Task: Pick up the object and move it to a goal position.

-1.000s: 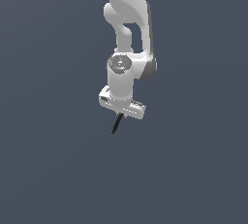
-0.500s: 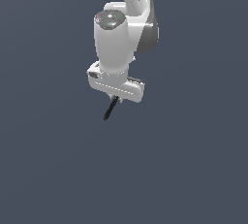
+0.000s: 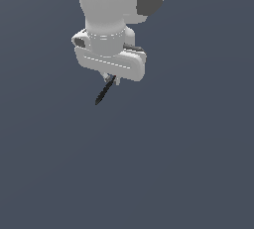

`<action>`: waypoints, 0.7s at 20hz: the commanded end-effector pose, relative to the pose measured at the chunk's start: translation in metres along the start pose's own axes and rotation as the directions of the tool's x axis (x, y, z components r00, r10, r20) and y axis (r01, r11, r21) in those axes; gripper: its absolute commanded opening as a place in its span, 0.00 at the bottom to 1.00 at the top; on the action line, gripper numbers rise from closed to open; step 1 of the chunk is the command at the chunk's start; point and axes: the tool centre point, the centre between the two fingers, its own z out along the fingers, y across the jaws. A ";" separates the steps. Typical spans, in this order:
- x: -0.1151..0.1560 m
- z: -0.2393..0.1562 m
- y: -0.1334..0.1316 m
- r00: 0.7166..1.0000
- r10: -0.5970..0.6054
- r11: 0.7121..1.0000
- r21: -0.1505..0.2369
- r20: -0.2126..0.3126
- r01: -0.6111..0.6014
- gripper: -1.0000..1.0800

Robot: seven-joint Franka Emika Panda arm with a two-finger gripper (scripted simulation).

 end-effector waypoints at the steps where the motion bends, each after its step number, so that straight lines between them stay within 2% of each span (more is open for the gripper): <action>1: 0.001 -0.020 0.003 1.000 -0.001 1.000 -0.001 0.001 0.001 0.00; 7: 0.005 -0.052 0.007 1.000 -0.001 1.000 -0.001 0.001 0.001 0.00; 14: 0.007 -0.064 0.008 1.000 -0.001 1.000 -0.001 0.001 0.001 0.00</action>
